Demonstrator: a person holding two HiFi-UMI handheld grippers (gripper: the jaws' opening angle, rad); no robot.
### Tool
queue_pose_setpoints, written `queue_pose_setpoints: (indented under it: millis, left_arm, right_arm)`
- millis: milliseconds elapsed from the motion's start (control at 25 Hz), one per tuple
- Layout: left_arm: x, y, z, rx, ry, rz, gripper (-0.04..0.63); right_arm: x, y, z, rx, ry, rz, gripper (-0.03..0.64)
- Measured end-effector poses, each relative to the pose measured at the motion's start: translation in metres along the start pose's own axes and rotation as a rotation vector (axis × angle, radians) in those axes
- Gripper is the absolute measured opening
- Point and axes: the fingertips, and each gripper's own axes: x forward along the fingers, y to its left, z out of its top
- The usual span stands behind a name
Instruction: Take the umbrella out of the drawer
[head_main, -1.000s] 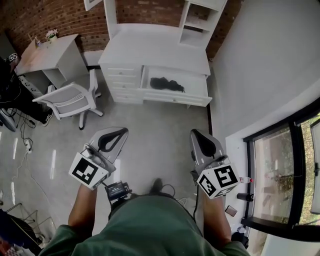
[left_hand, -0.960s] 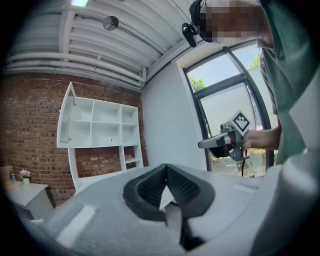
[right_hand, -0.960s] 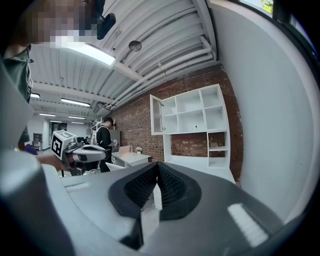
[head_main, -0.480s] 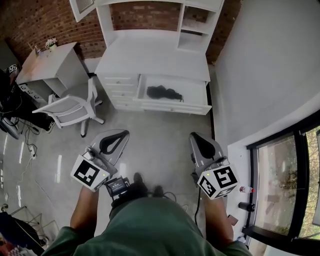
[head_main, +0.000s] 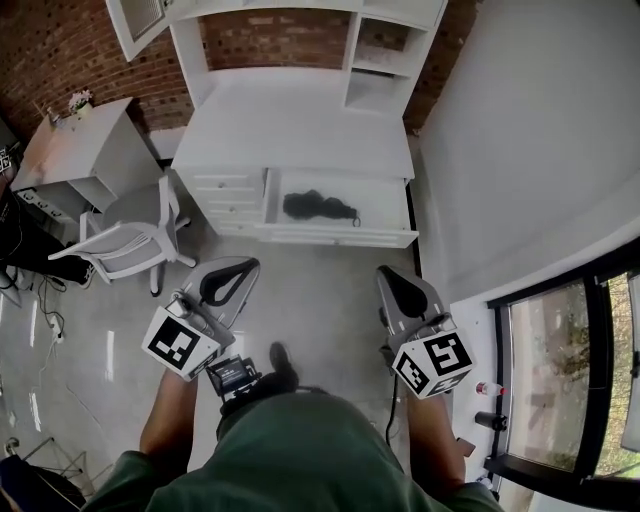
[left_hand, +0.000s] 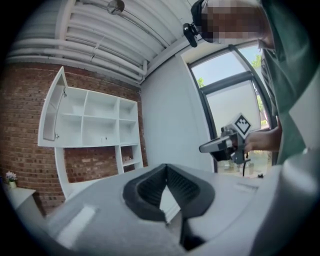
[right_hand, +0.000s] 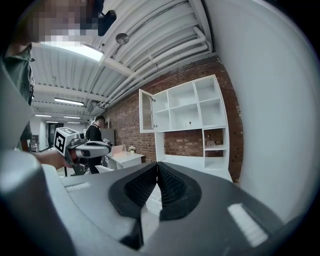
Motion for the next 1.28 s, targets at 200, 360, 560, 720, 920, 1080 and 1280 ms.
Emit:
queue_pose_setpoints:
  millis: [200, 360, 560, 720, 920, 1080, 1280]
  left_arm:
    - [0.020, 0.053, -0.004, -0.005, -0.028, -0.032, 0.000]
    - [0.030, 0.093, -0.010, -0.013, -0.047, -0.046, 0.000]
    - [0.043, 0.125, -0.020, -0.031, -0.047, -0.056, 0.000]
    - [0.062, 0.143, -0.028, -0.040, -0.037, -0.056, 0.000]
    - [0.097, 0.160, -0.036, -0.042, -0.006, -0.033, 0.000]
    - [0.131, 0.178, -0.039, -0.046, 0.020, 0.013, 0.000]
    - [0.195, 0.187, -0.037, -0.041, 0.055, 0.053, 0.000]
  right_arm:
    - [0.049, -0.006, 0.014, -0.011, 0.005, -0.027, 0.008]
    - [0.087, -0.009, 0.018, -0.013, 0.023, -0.050, 0.008]
    - [0.121, -0.013, 0.019, -0.014, 0.045, -0.050, 0.008]
    - [0.142, -0.031, 0.021, -0.017, 0.054, -0.043, 0.008]
    - [0.168, -0.069, 0.017, -0.003, 0.064, -0.011, 0.008]
    - [0.194, -0.104, 0.019, 0.001, 0.059, 0.043, 0.008]
    - [0.220, -0.165, 0.020, 0.021, 0.063, 0.106, 0.009]
